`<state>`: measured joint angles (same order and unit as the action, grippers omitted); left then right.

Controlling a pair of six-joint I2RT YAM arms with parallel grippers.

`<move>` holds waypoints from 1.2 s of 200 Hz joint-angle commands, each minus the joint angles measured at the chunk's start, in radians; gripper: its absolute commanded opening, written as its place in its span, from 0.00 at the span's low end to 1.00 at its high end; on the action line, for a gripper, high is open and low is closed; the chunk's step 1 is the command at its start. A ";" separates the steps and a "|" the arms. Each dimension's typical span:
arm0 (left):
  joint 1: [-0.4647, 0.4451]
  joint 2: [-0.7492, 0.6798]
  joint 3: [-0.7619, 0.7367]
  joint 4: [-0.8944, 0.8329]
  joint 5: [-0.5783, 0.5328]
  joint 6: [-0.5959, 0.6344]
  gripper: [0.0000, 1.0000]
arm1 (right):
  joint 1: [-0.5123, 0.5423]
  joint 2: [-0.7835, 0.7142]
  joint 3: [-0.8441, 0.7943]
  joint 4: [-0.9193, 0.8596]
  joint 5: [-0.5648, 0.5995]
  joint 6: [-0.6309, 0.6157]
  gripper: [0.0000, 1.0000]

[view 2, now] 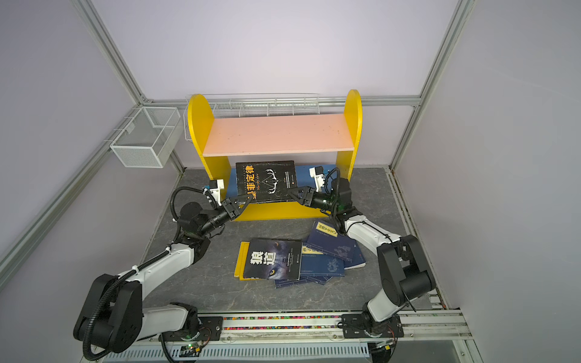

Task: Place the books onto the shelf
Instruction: 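Carry the black book onto the blue shelf while left arm draws back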

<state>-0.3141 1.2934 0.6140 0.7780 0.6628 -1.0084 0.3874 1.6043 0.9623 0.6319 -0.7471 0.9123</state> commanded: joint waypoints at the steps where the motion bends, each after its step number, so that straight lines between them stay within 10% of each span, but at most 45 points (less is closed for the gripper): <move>1: 0.001 -0.026 -0.002 0.057 -0.002 0.018 0.00 | 0.031 0.009 0.008 0.158 -0.009 0.082 0.39; 25: 0.000 -0.046 0.006 -0.036 -0.055 0.058 0.00 | 0.057 0.009 0.006 0.167 0.023 0.076 0.19; 54: 0.001 -0.135 0.028 -0.303 -0.239 0.161 0.62 | 0.072 -0.004 0.024 0.065 0.108 0.012 0.12; 76: 0.002 -0.250 0.030 -0.514 -0.497 0.222 0.82 | 0.074 0.011 0.062 0.003 0.164 -0.013 0.10; 141: 0.003 -0.485 0.031 -1.089 -1.119 0.149 0.84 | 0.104 0.161 0.286 -0.178 0.255 -0.090 0.07; 240: 0.002 -0.491 0.000 -1.182 -1.148 0.106 0.84 | 0.184 0.366 0.485 -0.252 0.315 -0.019 0.09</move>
<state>-0.3141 0.7898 0.6277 -0.3626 -0.4736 -0.8818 0.5655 1.9507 1.4036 0.3466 -0.4644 0.8604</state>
